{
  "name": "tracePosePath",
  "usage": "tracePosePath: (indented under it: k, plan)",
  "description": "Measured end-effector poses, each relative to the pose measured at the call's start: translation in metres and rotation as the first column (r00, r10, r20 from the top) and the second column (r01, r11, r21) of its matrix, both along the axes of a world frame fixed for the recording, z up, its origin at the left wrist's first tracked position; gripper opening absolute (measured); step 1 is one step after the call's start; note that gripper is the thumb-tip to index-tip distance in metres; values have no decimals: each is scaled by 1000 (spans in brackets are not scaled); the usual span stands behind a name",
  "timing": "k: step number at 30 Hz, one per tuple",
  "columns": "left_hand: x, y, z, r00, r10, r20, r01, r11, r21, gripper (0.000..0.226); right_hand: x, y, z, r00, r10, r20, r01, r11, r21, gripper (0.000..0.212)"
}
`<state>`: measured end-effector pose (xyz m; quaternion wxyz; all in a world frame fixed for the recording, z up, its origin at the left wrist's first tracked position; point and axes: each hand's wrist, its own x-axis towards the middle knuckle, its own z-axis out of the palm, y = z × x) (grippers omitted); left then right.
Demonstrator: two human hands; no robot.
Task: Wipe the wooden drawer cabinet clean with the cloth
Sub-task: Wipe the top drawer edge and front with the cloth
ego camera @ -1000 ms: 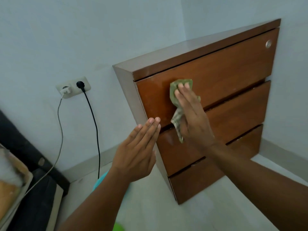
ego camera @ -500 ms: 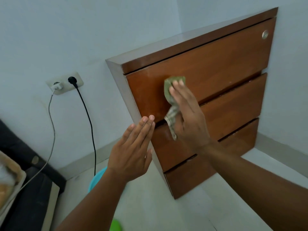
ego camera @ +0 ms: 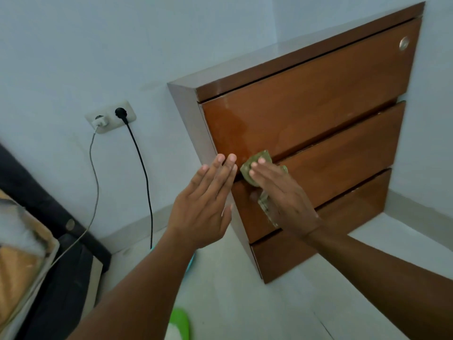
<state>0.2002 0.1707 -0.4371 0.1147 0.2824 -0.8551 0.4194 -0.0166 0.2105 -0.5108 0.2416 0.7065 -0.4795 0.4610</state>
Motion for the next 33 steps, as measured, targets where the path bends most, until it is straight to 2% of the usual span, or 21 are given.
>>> tracePosePath:
  k: [2, 4, 6, 9, 12, 20, 25, 33]
  plan:
    - [-6, 2, -6, 1000, 13, -18, -13, 1000, 17, 80, 1, -1, 5, 999, -25, 37, 25, 1000, 7, 63]
    - [-9, 4, -14, 1000, 22, -18, -21, 999, 45, 78, -11, -1, -11, 998, -46, -50, 49, 997, 59, 74]
    - [-9, 6, -23, 1000, 19, -13, -18, 997, 69, 77, -30, 3, -27, 996, -77, -54, 81, 993, 80, 71]
    - [-15, 10, -34, 1000, 10, -12, -8, 995, 102, 75, -46, 10, -25, 979, -168, 118, 159, 984, 82, 53]
    - [-25, 17, -46, 999, -10, -35, 15, 990, 139, 74, -45, 12, -11, 942, -204, 267, 188, 979, 83, 50]
    - [-61, 31, -53, 960, 93, -265, -24, 967, 254, 73, -50, 17, -15, 961, -195, 195, 156, 967, 201, 54]
    - [-83, 42, -58, 908, 141, -395, -30, 961, 274, 78, -57, 19, -12, 971, -178, 162, 141, 966, 216, 56]
    - [-98, 44, -49, 868, 251, -429, -113, 940, 321, 84, -69, 21, -12, 961, -192, 200, 139, 958, 253, 59]
